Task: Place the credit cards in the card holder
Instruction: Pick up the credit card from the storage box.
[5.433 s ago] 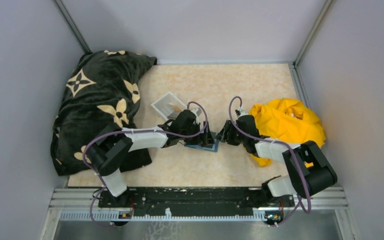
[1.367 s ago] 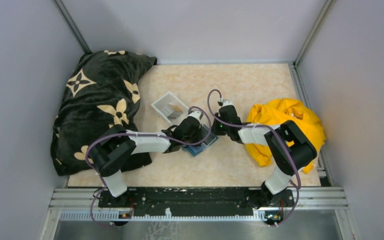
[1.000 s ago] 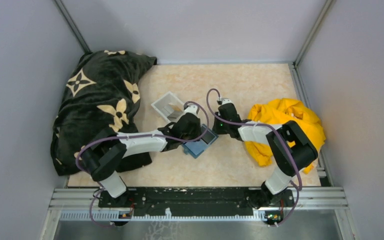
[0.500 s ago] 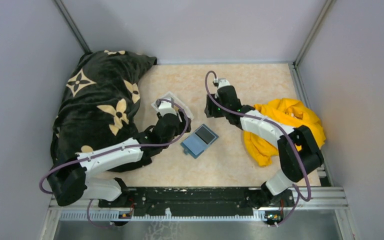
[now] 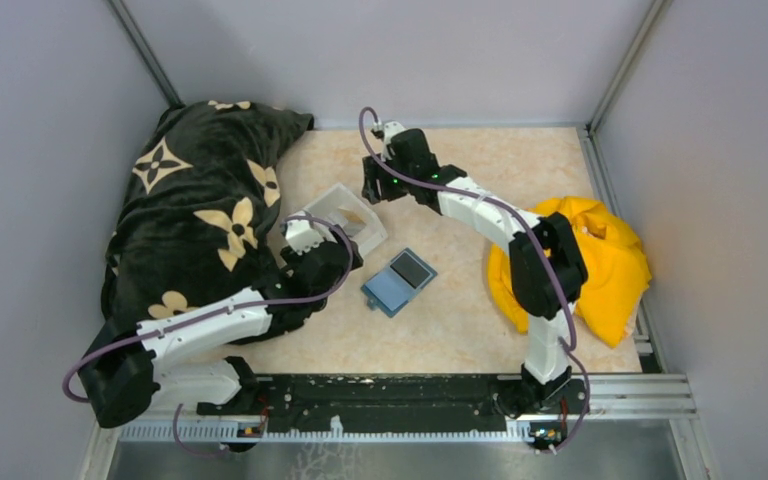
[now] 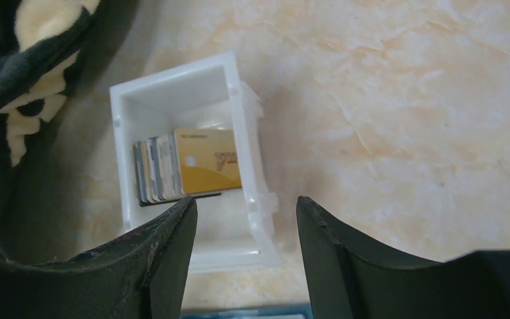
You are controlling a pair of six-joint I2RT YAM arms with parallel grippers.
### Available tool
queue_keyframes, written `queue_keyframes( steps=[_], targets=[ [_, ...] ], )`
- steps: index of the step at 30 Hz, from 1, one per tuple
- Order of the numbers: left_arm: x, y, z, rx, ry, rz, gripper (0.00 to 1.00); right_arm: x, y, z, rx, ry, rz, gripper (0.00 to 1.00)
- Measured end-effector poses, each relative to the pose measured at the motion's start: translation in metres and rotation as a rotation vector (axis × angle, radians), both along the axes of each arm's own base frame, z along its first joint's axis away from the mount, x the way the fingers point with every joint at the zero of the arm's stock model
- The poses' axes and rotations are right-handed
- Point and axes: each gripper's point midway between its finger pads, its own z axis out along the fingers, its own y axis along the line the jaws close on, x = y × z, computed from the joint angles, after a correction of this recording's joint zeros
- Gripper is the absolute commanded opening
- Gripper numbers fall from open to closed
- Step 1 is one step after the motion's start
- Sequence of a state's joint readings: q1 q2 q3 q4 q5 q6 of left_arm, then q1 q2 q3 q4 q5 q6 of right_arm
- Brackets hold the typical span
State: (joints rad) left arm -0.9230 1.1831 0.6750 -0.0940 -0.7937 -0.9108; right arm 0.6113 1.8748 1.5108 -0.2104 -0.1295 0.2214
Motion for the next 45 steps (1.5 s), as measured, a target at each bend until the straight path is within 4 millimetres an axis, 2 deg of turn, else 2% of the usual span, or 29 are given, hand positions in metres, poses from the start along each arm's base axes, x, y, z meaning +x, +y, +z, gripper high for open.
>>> queue_keyframes(
  steps=[4, 9, 15, 21, 24, 28, 33, 45],
  targets=[
    [0.001, 0.013, -0.012, -0.017, 0.028, 0.053, 0.97, 0.003, 0.029, -0.002, -0.003, 0.014, 0.07, 0.59],
    [0.007, 0.033, -0.022, -0.048, 0.056, 0.106, 0.97, -0.005, 0.058, -0.019, -0.021, 0.051, 0.145, 0.59],
    [0.012, 0.048, -0.029, -0.085, 0.072, 0.138, 0.97, -0.013, 0.074, -0.036, -0.041, 0.099, 0.195, 0.59],
    [0.017, 0.06, -0.041, -0.126, 0.098, 0.161, 0.97, -0.008, 0.081, -0.04, -0.045, 0.109, 0.201, 0.59],
    [0.021, 0.063, -0.043, -0.152, 0.101, 0.164, 0.96, -0.005, 0.083, -0.048, -0.05, 0.119, 0.202, 0.59],
    [0.027, 0.06, -0.046, -0.17, 0.108, 0.149, 0.96, -0.007, 0.085, -0.065, -0.061, 0.153, 0.211, 0.59],
    [0.031, 0.056, -0.051, -0.181, 0.117, 0.129, 0.95, -0.007, 0.09, -0.073, -0.056, 0.171, 0.225, 0.59],
    [0.033, 0.051, -0.075, -0.16, 0.174, 0.11, 0.93, -0.011, 0.094, -0.076, -0.022, 0.199, 0.226, 0.53]
  ],
)
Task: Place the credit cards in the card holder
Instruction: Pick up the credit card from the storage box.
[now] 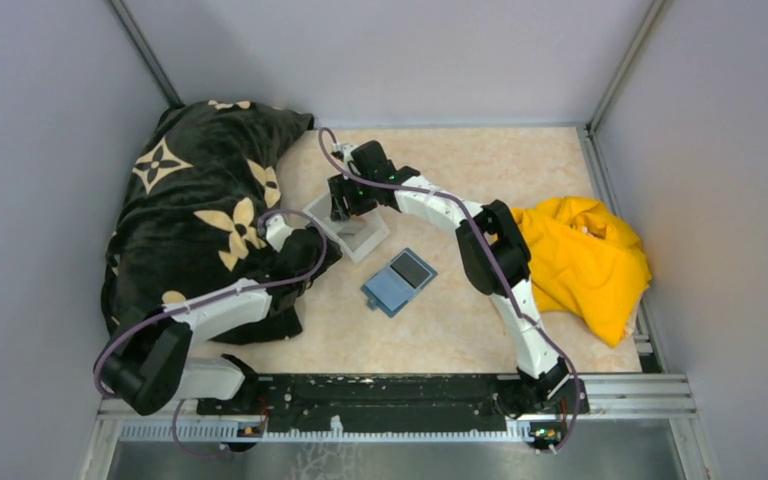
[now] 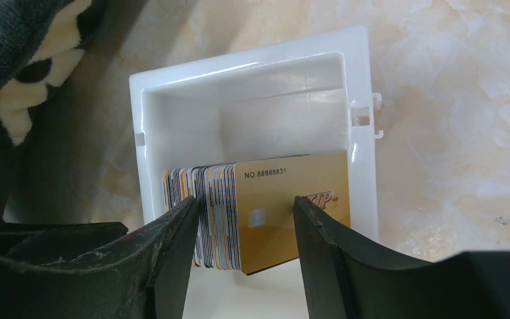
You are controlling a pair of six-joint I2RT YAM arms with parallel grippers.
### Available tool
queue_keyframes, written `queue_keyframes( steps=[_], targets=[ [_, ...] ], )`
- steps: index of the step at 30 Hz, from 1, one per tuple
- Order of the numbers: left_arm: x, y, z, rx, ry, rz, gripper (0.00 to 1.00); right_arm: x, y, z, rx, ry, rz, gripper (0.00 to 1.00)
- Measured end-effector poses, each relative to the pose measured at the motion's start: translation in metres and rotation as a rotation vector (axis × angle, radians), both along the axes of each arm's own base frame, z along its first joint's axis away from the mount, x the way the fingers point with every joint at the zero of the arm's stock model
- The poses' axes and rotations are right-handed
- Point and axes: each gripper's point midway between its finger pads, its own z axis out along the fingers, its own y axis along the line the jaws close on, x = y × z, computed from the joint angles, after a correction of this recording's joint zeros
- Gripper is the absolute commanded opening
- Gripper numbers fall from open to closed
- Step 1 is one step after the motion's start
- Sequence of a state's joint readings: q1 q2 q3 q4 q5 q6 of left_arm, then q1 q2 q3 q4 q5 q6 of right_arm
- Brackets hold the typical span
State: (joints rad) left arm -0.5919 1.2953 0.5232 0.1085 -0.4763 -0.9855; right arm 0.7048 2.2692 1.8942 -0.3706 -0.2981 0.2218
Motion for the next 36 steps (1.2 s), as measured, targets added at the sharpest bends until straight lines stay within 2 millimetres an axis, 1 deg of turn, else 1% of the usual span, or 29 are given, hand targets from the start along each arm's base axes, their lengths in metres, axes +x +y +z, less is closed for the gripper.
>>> queue_keyframes(
  steps=[6, 16, 25, 36],
  targets=[
    [0.003, -0.002, -0.012, 0.026, 0.034, -0.006, 0.92, 0.002, 0.003, 0.001, 0.021, -0.006, -0.003, 0.46],
    [0.006, -0.002, -0.026, 0.069, 0.088, -0.007, 0.92, 0.003, 0.003, 0.004, 0.031, -0.013, -0.01, 0.39],
    [0.007, -0.001, -0.029, 0.078, 0.106, -0.001, 0.92, -0.001, -0.002, 0.004, 0.028, -0.014, -0.014, 0.35],
    [0.008, 0.001, -0.029, 0.082, 0.112, 0.005, 0.93, -0.008, -0.008, 0.014, 0.023, -0.014, -0.016, 0.31]
  ],
)
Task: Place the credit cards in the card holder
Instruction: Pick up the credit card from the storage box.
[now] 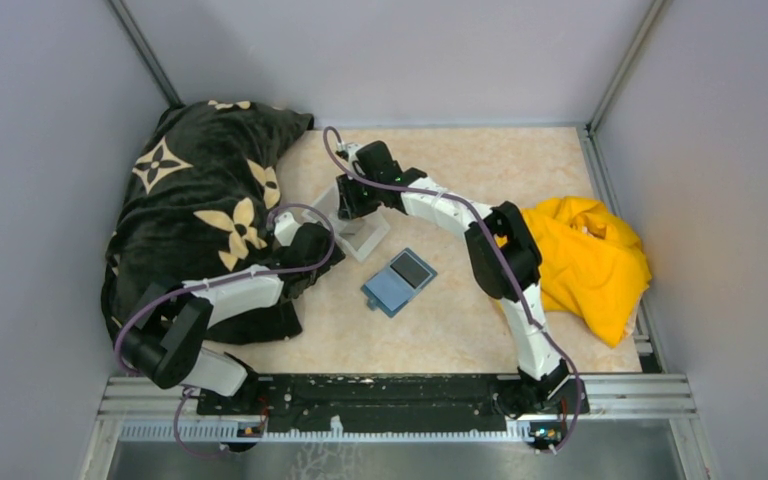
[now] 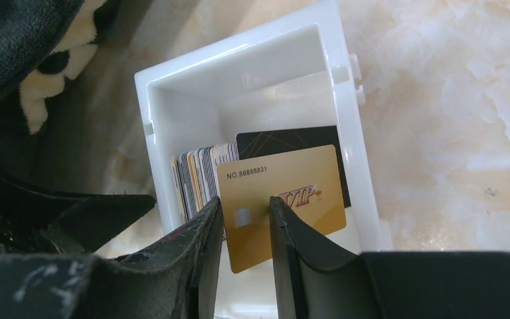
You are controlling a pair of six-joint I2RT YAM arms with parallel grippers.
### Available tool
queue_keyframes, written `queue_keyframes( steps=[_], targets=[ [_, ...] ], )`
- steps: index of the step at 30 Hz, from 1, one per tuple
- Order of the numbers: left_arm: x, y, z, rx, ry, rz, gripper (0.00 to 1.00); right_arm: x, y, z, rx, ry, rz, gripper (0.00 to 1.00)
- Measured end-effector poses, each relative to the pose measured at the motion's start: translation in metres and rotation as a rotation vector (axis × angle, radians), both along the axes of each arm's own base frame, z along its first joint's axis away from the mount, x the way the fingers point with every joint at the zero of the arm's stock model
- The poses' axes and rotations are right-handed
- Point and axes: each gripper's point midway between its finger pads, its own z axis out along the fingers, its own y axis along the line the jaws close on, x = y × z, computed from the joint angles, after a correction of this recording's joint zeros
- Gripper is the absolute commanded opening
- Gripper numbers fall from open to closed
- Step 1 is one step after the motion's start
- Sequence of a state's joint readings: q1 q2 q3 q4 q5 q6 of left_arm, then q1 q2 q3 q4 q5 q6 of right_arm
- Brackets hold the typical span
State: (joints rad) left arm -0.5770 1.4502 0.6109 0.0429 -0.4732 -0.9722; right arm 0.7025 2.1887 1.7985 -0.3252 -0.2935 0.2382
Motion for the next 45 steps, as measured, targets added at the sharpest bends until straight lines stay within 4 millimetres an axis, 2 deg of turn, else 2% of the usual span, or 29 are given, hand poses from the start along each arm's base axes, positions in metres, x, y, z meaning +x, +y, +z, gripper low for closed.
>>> queue_keyframes(
  steps=[8, 22, 27, 29, 36, 41, 45],
  targets=[
    [0.0, 0.0, 0.001, 0.002, 0.002, 0.002, 0.93, -0.001, -0.002, 0.007, 0.0, -0.012, -0.004, 0.26],
    [0.002, 0.001, 0.003, 0.009, 0.0, 0.008, 0.93, 0.005, -0.022, 0.02, -0.064, -0.089, -0.058, 0.16],
    [0.004, 0.001, 0.006, 0.01, -0.004, 0.009, 0.93, 0.009, -0.032, 0.018, -0.107, -0.119, -0.082, 0.11],
    [0.004, 0.001, 0.007, 0.009, -0.005, 0.009, 0.93, 0.008, -0.037, 0.017, -0.125, -0.127, -0.09, 0.14],
    [0.003, 0.001, 0.013, 0.003, -0.014, 0.009, 0.93, 0.003, -0.048, 0.021, -0.151, -0.141, -0.093, 0.49],
    [0.003, 0.001, 0.013, 0.005, -0.013, 0.007, 0.93, -0.002, -0.048, 0.024, -0.158, -0.158, -0.044, 0.52],
    [0.003, 0.001, 0.013, 0.005, -0.013, 0.006, 0.93, -0.01, -0.052, 0.019, -0.179, -0.163, 0.011, 0.5]
  ],
)
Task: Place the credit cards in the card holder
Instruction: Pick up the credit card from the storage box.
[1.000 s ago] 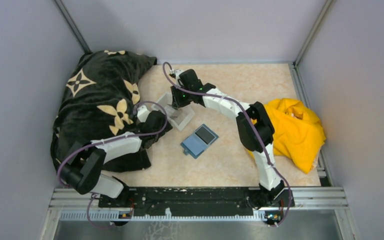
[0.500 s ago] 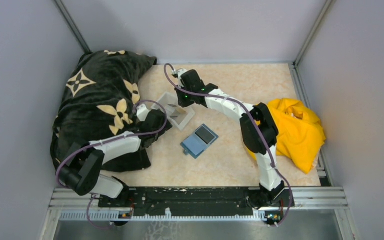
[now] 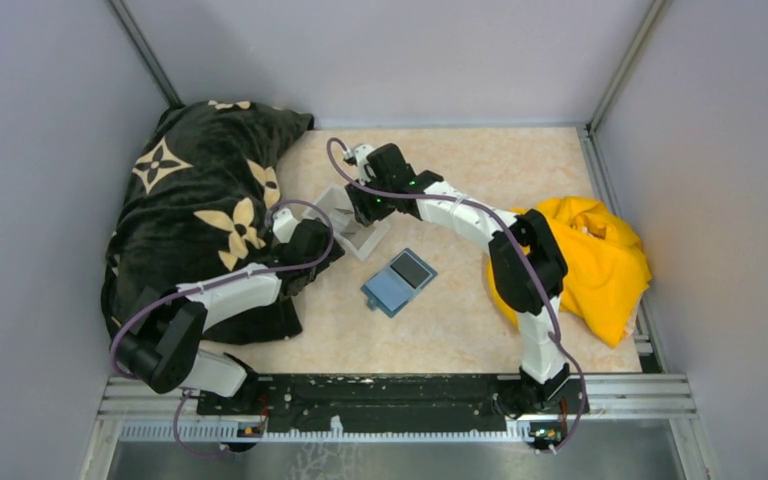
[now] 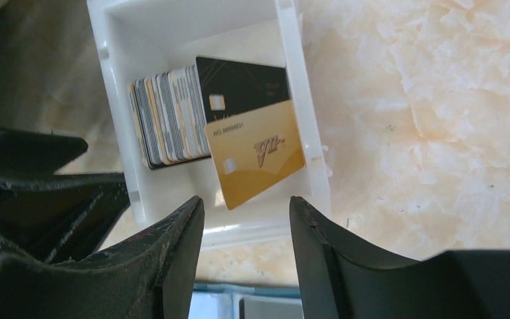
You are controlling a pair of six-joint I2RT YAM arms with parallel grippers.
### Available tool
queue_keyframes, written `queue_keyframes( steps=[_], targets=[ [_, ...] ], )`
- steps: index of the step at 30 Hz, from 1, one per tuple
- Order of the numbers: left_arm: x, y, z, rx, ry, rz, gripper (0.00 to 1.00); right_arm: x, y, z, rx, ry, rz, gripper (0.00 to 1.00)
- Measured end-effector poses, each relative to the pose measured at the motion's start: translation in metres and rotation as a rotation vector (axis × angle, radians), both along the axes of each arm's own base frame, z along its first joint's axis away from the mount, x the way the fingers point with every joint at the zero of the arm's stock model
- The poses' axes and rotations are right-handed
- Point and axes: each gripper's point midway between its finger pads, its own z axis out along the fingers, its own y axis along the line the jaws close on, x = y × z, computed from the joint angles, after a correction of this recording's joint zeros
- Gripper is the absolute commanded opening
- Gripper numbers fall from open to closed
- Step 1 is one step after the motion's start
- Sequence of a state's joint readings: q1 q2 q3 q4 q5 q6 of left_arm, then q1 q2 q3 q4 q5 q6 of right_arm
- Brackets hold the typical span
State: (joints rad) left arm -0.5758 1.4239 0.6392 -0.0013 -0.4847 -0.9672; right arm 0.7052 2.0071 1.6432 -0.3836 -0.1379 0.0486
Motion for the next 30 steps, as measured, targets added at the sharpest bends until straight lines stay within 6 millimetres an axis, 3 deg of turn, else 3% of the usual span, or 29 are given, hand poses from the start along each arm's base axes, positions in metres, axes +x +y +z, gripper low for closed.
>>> queue_keyframes(
  steps=[6, 14, 23, 30],
  targets=[
    [0.0, 0.0, 0.0, 0.0, 0.0, 0.0, 0.93, -0.016, -0.005, -0.004, -0.03, -0.007, 0.073, 0.49],
    [0.0, -0.001, 0.0, -0.003, 0.002, -0.003, 0.93, -0.028, 0.009, -0.004, -0.033, -0.044, 0.151, 0.48],
    [0.0, -0.001, 0.001, -0.005, 0.0, -0.004, 0.93, -0.017, 0.013, 0.0, -0.044, -0.115, 0.139, 0.46],
    [-0.001, -0.001, 0.0, -0.006, 0.001, -0.005, 0.93, -0.012, 0.013, -0.022, -0.081, -0.108, 0.136, 0.45]
  ],
)
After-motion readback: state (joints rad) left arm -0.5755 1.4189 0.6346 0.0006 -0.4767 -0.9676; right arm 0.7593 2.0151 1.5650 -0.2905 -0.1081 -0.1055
